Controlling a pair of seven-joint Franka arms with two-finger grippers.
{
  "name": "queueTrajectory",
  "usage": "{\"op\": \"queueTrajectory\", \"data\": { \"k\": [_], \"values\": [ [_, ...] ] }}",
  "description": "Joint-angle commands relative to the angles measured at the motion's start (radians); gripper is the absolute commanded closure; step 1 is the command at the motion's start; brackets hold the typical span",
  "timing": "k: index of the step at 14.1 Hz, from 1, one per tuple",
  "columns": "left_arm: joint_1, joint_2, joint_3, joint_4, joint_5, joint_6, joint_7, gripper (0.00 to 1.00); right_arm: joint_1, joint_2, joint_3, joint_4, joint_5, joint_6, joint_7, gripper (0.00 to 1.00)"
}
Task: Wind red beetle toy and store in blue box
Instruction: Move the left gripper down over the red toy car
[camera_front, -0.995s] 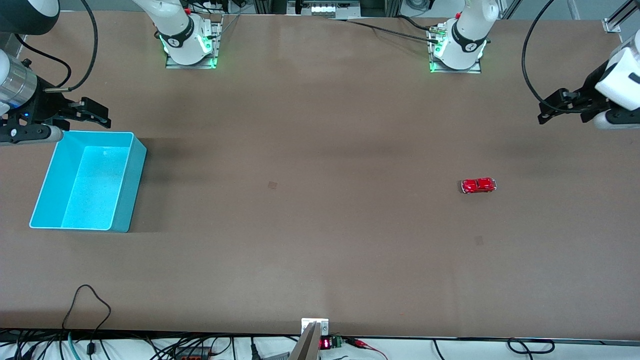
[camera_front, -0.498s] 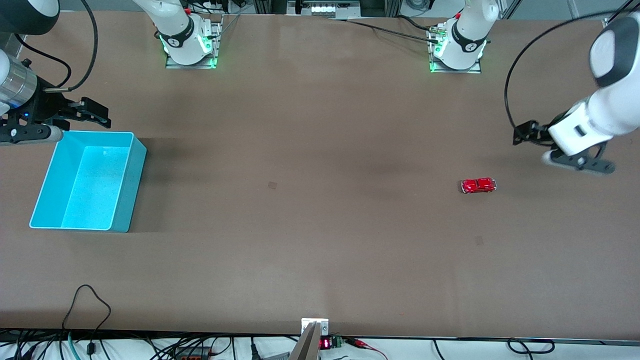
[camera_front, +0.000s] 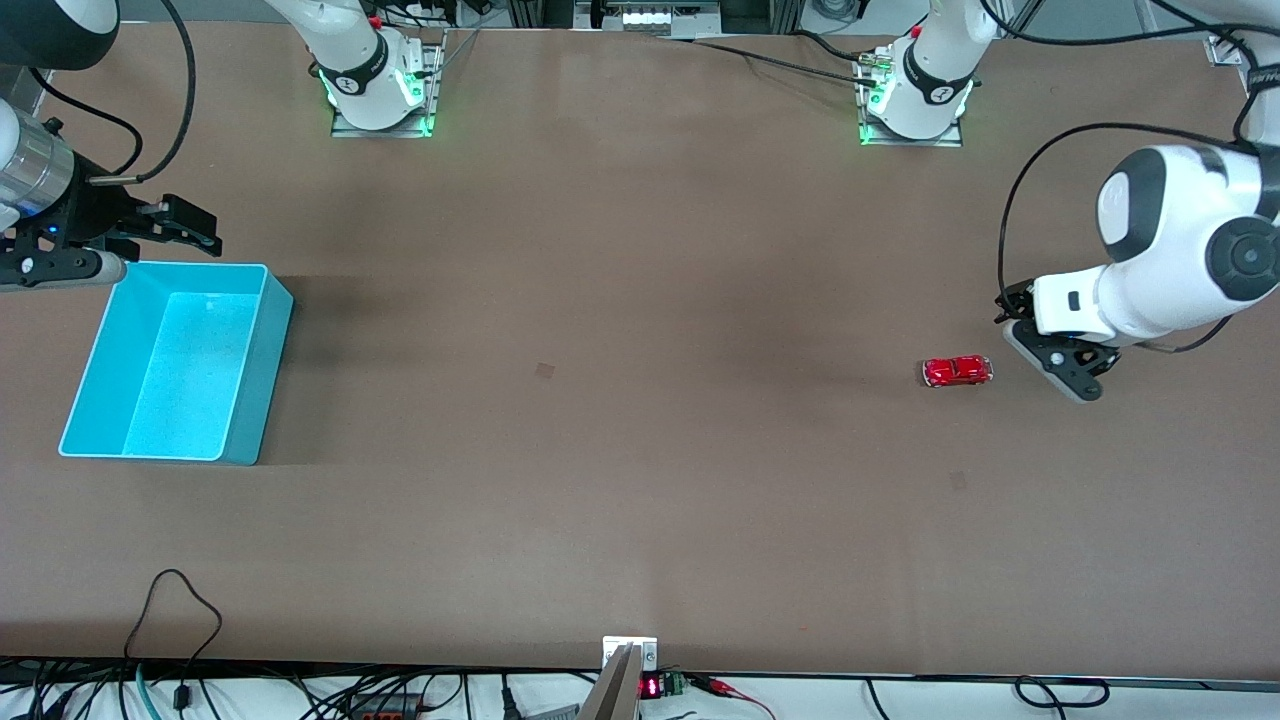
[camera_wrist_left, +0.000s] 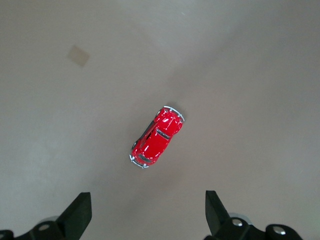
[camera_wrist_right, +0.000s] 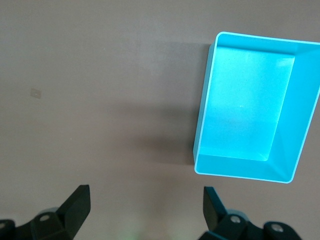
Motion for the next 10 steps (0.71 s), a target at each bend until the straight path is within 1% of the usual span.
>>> {"op": "queueTrajectory", "data": {
  "k": [1, 3, 4, 5, 6, 7, 10],
  "values": [
    [0.014, 0.026, -0.004, -0.048, 0.02, 0.084, 0.196, 0.0, -0.013, -0.012, 0.005, -0.011, 0.02, -0.004, 0.005, 0.0],
    [0.02, 0.046, -0.006, -0.108, 0.02, 0.184, 0.287, 0.0, -0.013, -0.01, 0.005, -0.011, 0.02, -0.004, 0.005, 0.0],
    [0.02, 0.058, -0.006, -0.122, 0.021, 0.222, 0.325, 0.0, -0.013, -0.009, 0.005, -0.011, 0.02, -0.004, 0.005, 0.0],
    [0.02, 0.075, -0.006, -0.138, 0.046, 0.267, 0.371, 0.0, -0.013, -0.009, 0.005, -0.011, 0.02, -0.003, 0.005, 0.0],
    [0.02, 0.089, -0.007, -0.148, 0.096, 0.307, 0.406, 0.0, -0.014, -0.009, 0.003, -0.011, 0.02, -0.001, 0.005, 0.0],
    [0.02, 0.095, -0.009, -0.158, 0.125, 0.328, 0.428, 0.0, -0.017, -0.007, 0.005, -0.011, 0.02, -0.001, 0.005, 0.0],
    [0.02, 0.121, -0.009, -0.165, 0.132, 0.336, 0.451, 0.0, -0.019, -0.007, 0.005, -0.011, 0.022, -0.001, 0.005, 0.0]
  ]
}}
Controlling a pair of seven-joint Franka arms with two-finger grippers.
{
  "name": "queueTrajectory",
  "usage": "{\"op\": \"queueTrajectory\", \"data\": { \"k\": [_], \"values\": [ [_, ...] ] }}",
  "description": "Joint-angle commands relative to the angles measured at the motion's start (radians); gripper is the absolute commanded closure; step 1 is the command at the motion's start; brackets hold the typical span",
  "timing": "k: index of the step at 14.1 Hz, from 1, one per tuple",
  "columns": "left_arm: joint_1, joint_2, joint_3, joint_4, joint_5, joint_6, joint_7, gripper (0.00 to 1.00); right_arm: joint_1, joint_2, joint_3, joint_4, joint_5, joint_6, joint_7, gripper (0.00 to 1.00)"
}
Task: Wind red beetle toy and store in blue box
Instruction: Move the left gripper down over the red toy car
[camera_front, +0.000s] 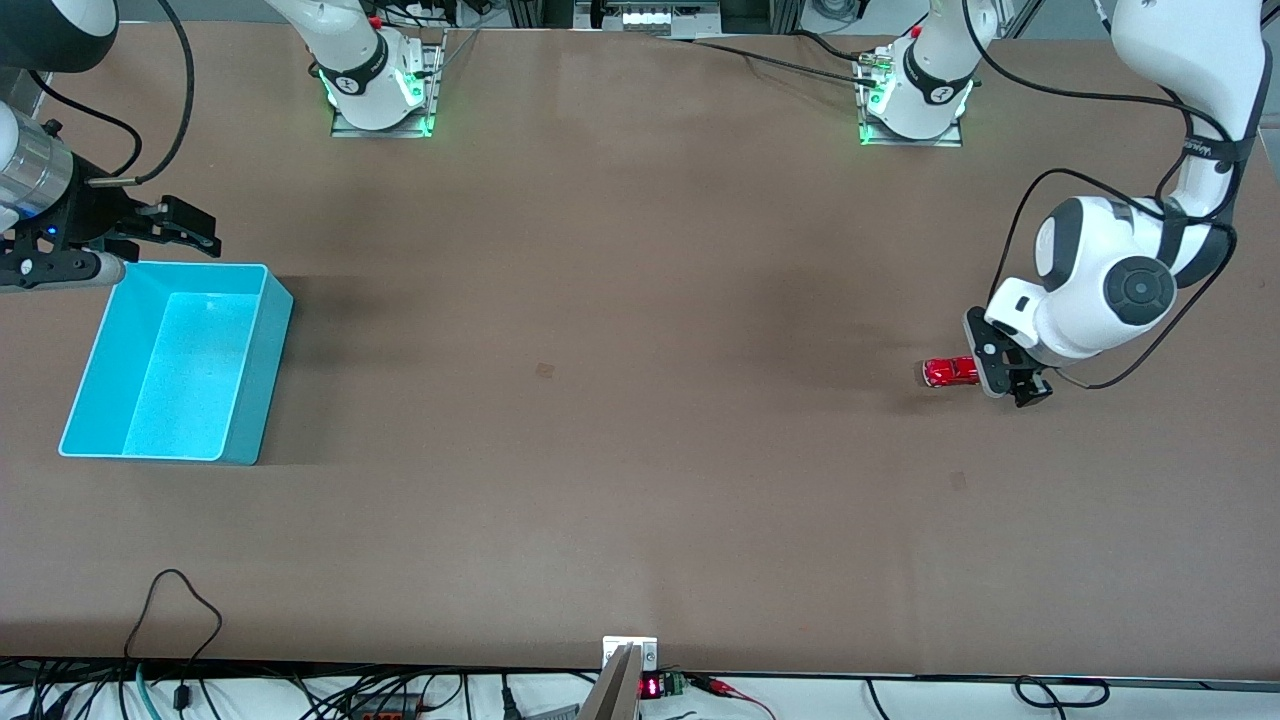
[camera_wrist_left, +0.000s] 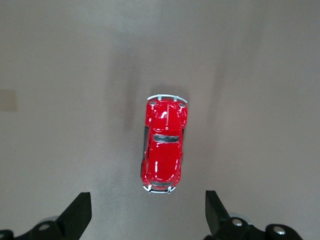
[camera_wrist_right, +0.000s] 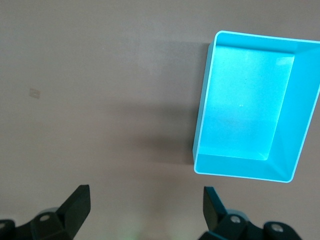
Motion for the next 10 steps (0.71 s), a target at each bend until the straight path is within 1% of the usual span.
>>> {"op": "queueTrajectory", "data": {
  "k": [1, 3, 4, 7, 10],
  "values": [
    [0.008, 0.017, -0.007, -0.012, 0.019, 0.039, 0.047, 0.0, -0.014, -0.01, 0.005, -0.011, 0.021, -0.001, 0.005, 0.0],
    [0.011, 0.025, -0.009, -0.082, 0.019, 0.163, 0.084, 0.0, -0.013, -0.01, 0.005, -0.011, 0.021, -0.001, 0.005, 0.0],
    [0.014, 0.026, -0.009, -0.102, 0.019, 0.194, 0.086, 0.0, -0.013, -0.01, 0.005, -0.011, 0.021, -0.001, 0.005, 0.0],
    [0.028, 0.039, -0.015, -0.116, 0.019, 0.211, 0.086, 0.0, -0.014, -0.01, 0.005, -0.011, 0.021, -0.001, 0.005, 0.0],
    [0.03, 0.039, -0.016, -0.145, 0.017, 0.257, 0.086, 0.0, -0.013, -0.01, 0.005, -0.011, 0.021, -0.003, 0.005, 0.0]
  ]
}}
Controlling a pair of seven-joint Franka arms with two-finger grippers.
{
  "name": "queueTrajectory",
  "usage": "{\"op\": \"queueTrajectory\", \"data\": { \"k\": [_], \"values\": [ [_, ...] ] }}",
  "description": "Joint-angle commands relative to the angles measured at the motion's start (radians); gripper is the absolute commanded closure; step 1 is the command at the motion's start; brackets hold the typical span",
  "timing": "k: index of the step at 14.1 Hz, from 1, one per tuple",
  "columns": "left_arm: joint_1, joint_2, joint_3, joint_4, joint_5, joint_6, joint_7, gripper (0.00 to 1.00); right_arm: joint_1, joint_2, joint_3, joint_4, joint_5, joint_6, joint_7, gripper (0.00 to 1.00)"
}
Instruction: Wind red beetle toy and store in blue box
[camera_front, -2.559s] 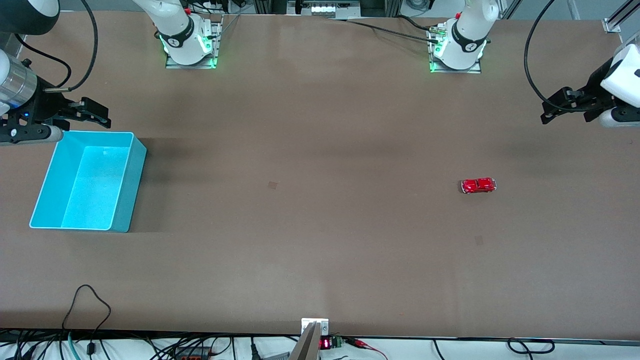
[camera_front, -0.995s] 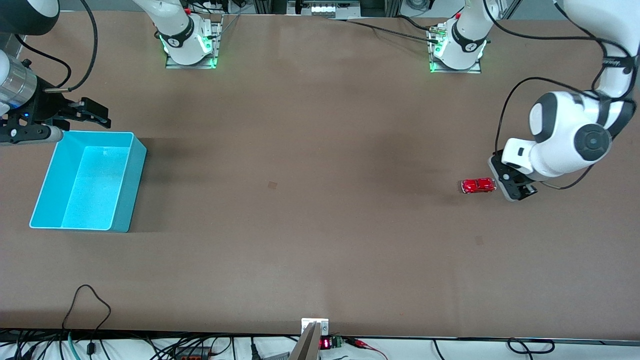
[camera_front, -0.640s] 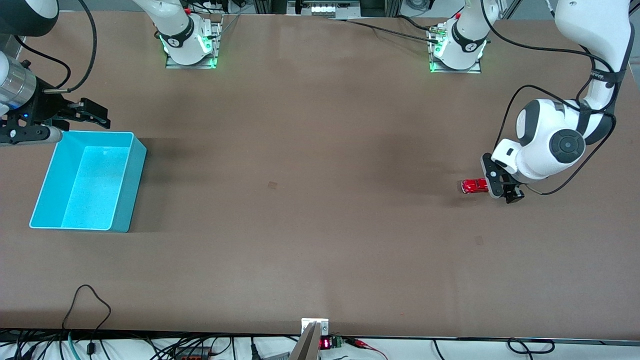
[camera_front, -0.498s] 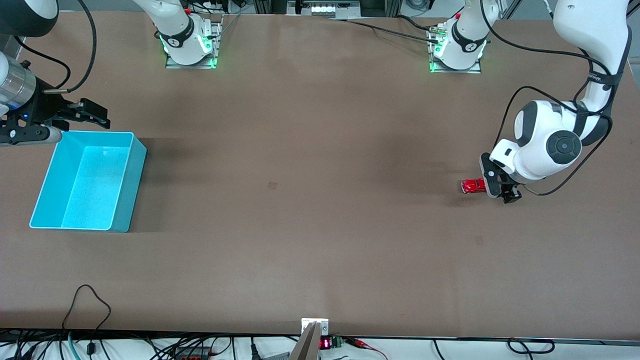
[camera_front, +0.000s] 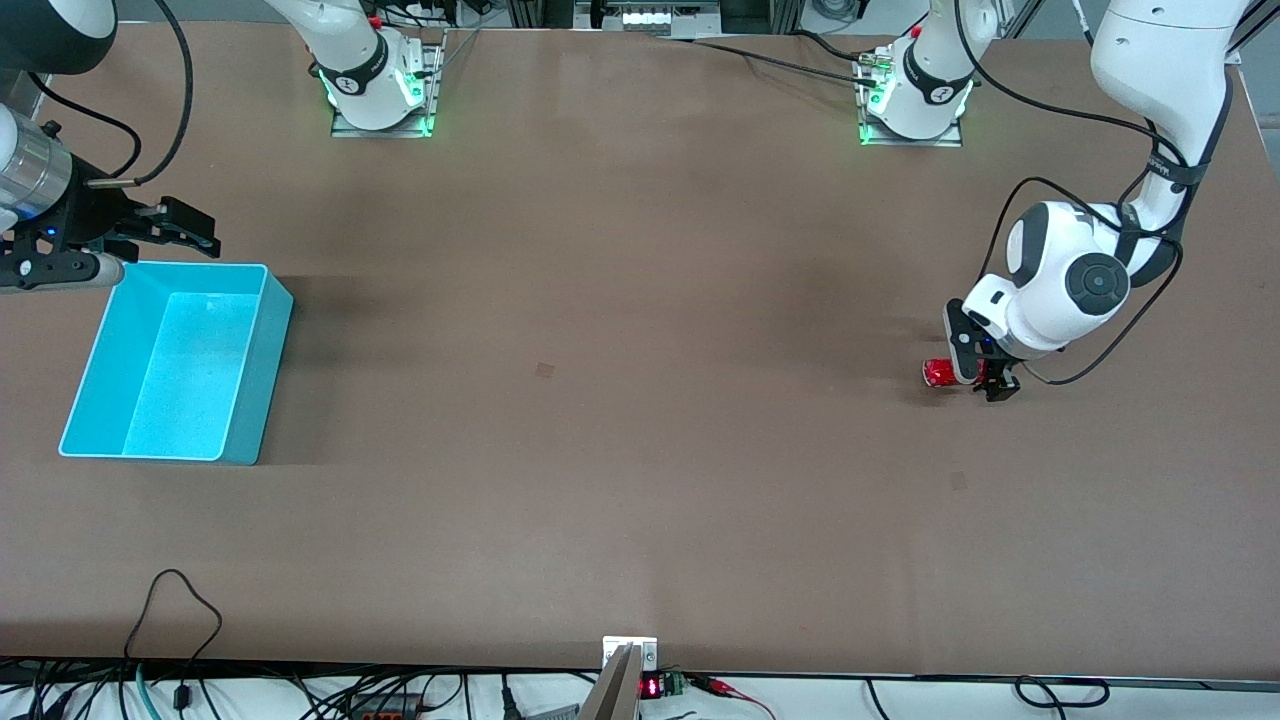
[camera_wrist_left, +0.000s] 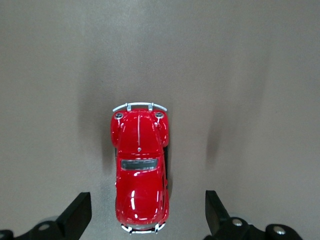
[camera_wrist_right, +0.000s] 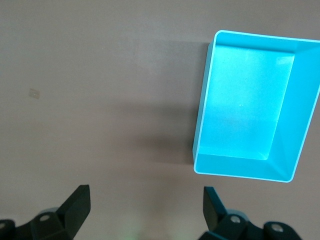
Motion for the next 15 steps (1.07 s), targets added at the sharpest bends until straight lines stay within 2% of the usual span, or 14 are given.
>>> {"op": "queueTrajectory", "data": {
  "k": [1, 7, 8, 11, 15],
  "values": [
    [0.016, -0.006, -0.015, -0.022, 0.017, 0.045, 0.017, 0.0, -0.011, -0.012, 0.005, -0.011, 0.021, -0.003, 0.005, 0.0],
    [0.016, 0.019, -0.02, -0.022, 0.017, 0.084, 0.021, 0.18, -0.011, -0.012, 0.005, -0.011, 0.021, -0.004, 0.005, 0.0],
    [0.016, 0.019, -0.02, -0.022, 0.015, 0.084, 0.021, 0.31, -0.011, -0.012, 0.005, -0.011, 0.021, -0.004, 0.005, 0.0],
    [0.018, 0.017, -0.02, -0.022, 0.015, 0.084, 0.021, 0.51, -0.011, -0.012, 0.005, -0.011, 0.021, -0.004, 0.005, 0.0],
    [0.018, 0.023, -0.02, -0.02, 0.015, 0.081, 0.023, 0.59, -0.011, -0.012, 0.005, -0.011, 0.021, -0.004, 0.005, 0.0]
  ]
}}
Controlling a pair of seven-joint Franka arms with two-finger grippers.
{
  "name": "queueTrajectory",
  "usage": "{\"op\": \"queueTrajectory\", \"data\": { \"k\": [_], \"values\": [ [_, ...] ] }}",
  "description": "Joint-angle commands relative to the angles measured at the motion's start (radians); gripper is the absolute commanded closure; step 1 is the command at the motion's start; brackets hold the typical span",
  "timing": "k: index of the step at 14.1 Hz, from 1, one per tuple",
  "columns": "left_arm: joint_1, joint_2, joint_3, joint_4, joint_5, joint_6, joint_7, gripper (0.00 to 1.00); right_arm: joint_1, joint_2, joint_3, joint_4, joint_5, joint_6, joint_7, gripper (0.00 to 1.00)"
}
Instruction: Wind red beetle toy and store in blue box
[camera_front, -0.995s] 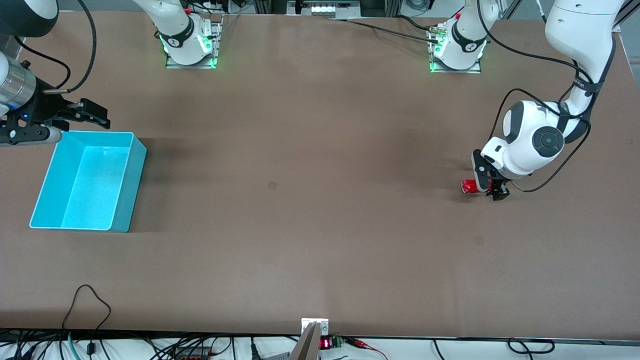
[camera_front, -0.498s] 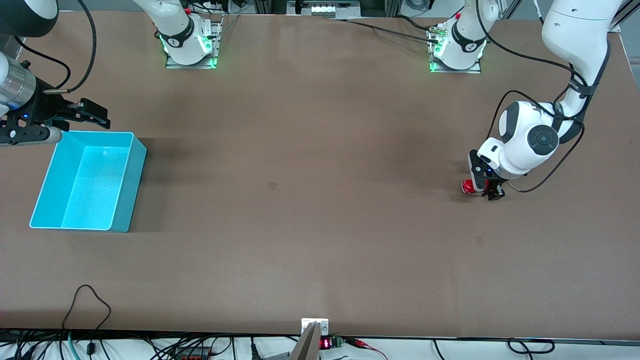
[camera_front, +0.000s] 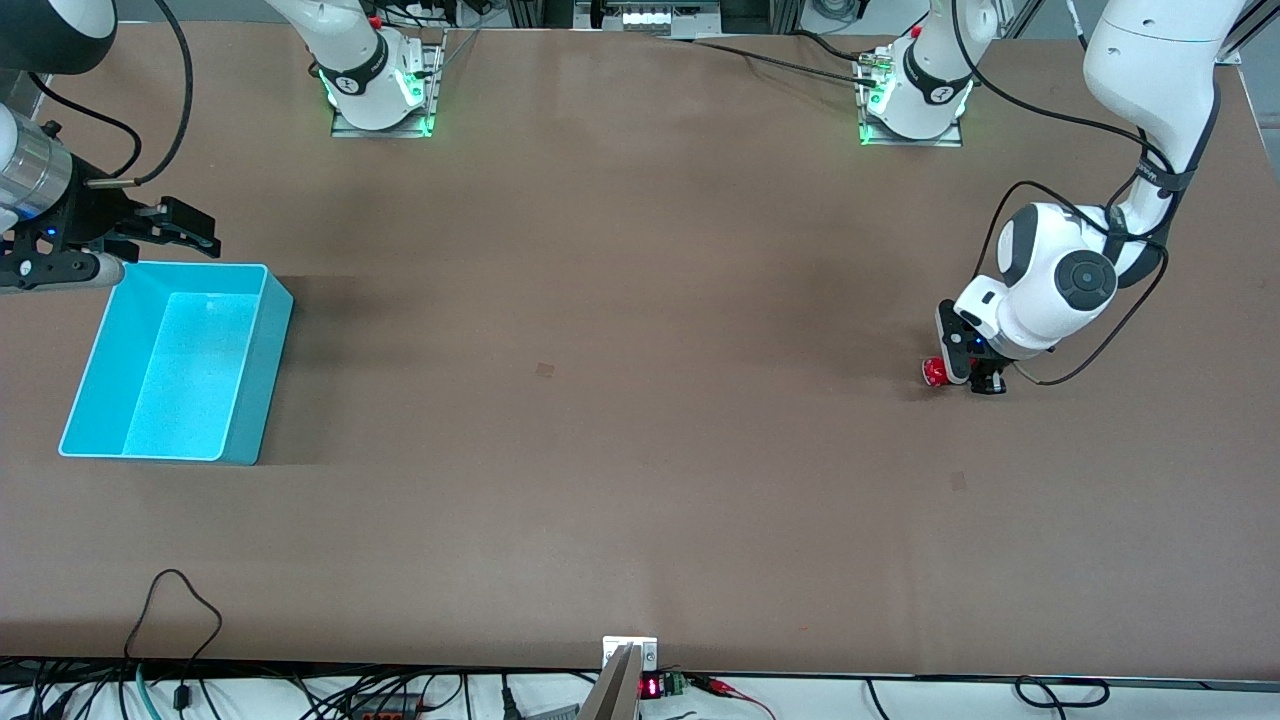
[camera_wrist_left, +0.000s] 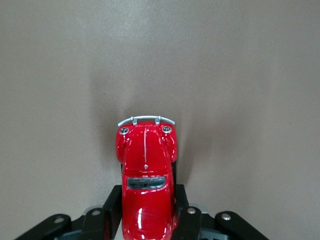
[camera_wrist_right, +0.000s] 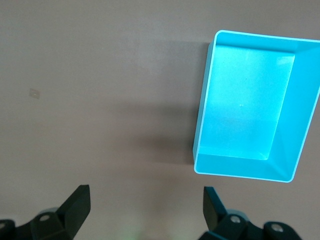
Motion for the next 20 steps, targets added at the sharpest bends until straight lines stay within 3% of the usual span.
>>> {"op": "queueTrajectory", "data": {
  "k": [1, 15, 20],
  "values": [
    [0.017, 0.003, -0.011, -0.004, 0.017, 0.009, 0.023, 0.6, -0.011, -0.012, 0.005, -0.011, 0.02, -0.004, 0.005, 0.0],
    [0.02, 0.072, -0.01, 0.021, 0.003, 0.009, 0.074, 0.66, -0.011, -0.012, 0.005, -0.011, 0.021, -0.004, 0.005, 0.0],
    [0.143, 0.111, -0.011, 0.059, 0.018, 0.008, 0.153, 0.67, -0.013, -0.012, 0.005, -0.011, 0.02, -0.004, 0.005, 0.0]
  ]
}}
